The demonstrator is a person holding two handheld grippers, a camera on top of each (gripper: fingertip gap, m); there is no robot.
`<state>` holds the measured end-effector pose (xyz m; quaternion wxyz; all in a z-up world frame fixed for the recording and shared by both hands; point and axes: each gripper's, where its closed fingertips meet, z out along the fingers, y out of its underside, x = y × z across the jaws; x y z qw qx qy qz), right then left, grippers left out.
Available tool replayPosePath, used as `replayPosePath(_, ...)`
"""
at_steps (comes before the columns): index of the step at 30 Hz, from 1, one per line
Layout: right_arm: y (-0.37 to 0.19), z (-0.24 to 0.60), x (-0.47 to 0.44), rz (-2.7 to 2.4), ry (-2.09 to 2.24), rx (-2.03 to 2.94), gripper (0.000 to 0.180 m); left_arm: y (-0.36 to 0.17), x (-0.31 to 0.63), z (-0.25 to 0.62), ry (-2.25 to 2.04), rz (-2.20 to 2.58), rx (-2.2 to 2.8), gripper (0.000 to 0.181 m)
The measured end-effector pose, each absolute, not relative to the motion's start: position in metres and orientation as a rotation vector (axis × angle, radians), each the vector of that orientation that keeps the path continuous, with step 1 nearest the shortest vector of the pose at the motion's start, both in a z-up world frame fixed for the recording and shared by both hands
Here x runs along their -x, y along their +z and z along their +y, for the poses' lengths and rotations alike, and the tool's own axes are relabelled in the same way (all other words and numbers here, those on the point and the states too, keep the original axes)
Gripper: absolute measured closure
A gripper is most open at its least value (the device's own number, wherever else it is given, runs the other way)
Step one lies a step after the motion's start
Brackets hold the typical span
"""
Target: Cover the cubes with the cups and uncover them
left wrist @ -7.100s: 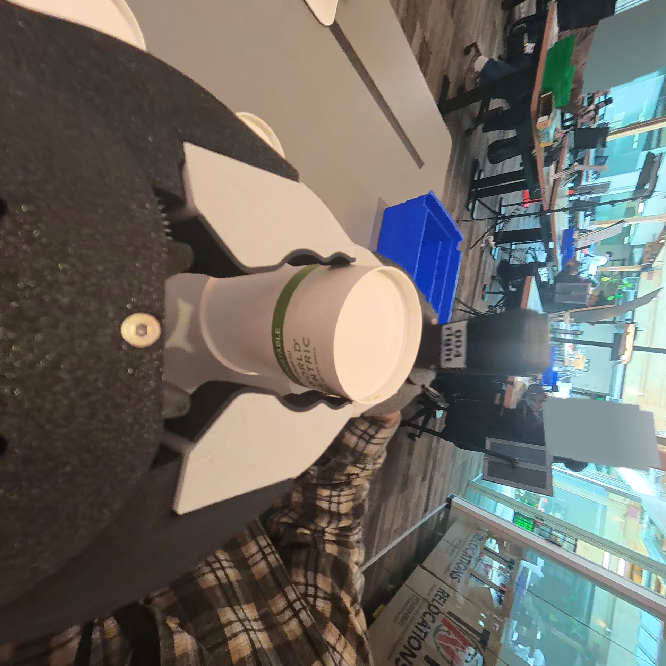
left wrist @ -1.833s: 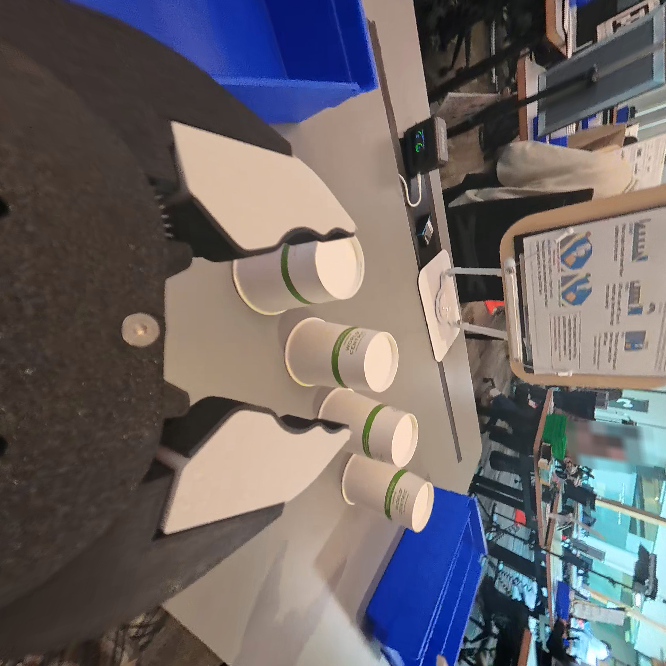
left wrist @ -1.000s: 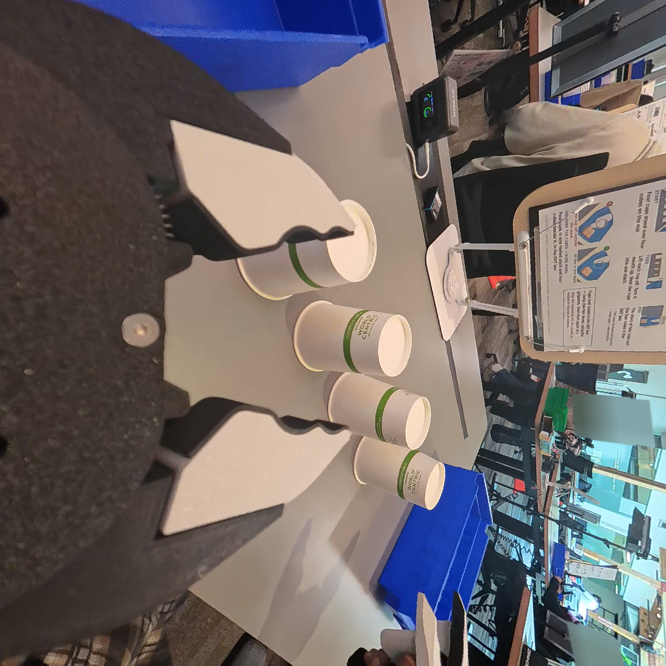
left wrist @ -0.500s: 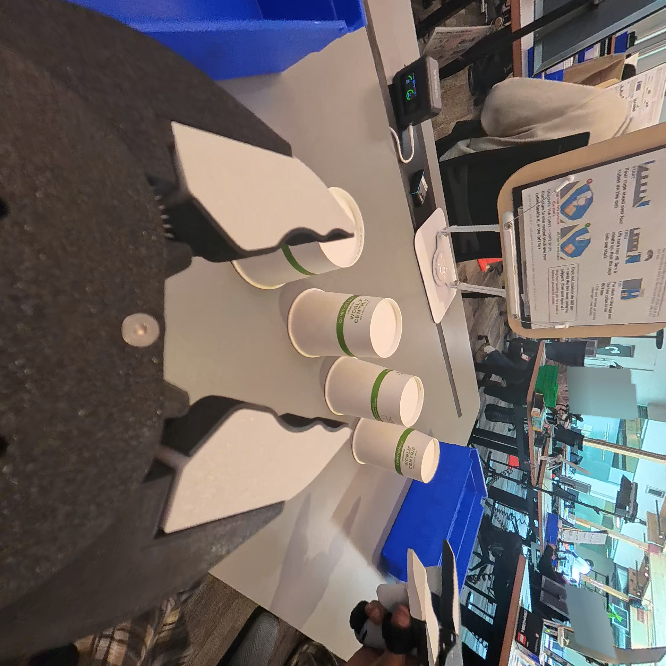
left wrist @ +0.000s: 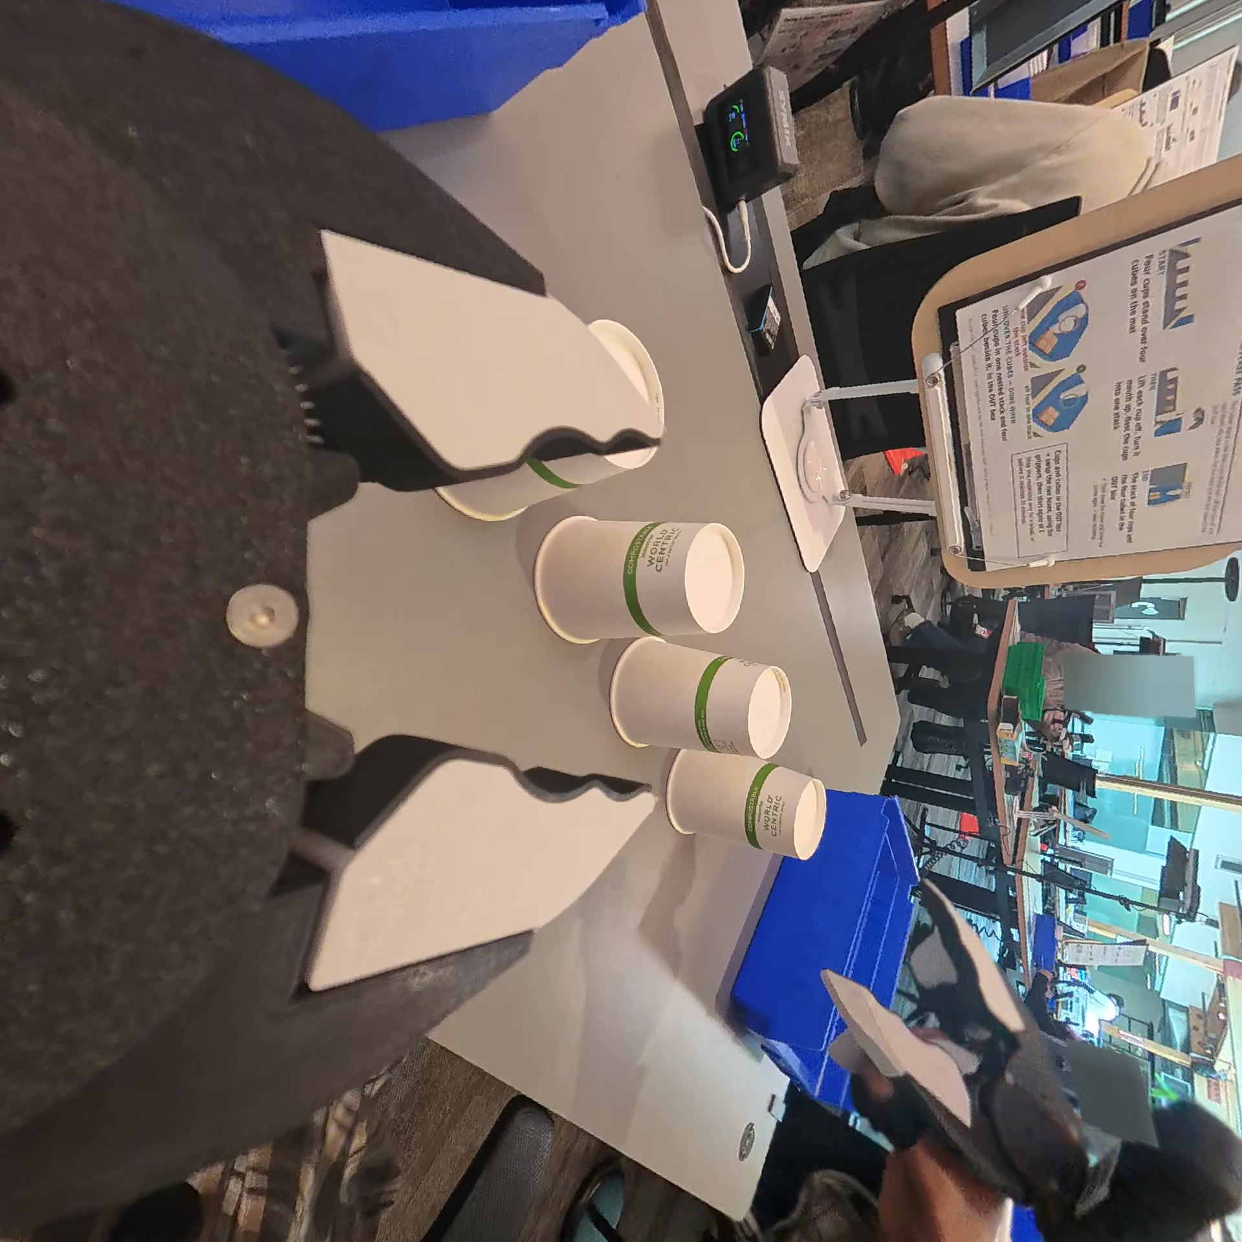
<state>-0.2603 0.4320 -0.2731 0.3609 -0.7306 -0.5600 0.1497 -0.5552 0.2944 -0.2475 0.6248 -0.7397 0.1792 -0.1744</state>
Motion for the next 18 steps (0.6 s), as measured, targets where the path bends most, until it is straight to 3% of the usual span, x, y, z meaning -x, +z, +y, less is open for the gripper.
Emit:
replayPosePath(6, -0.297, 0.445, 0.27, -1.93, 0.186, 1.912, 0.046, -0.245, 0.554, 0.293, -0.407, 0.423, 1.692, 0.091)
replayPosePath(18, -0.366, 0.462, 0.277, -2.308, 0.084, 2.118, 0.062, -0.258, 0.544, 0.296, -0.441, 0.459, 1.72, 0.092)
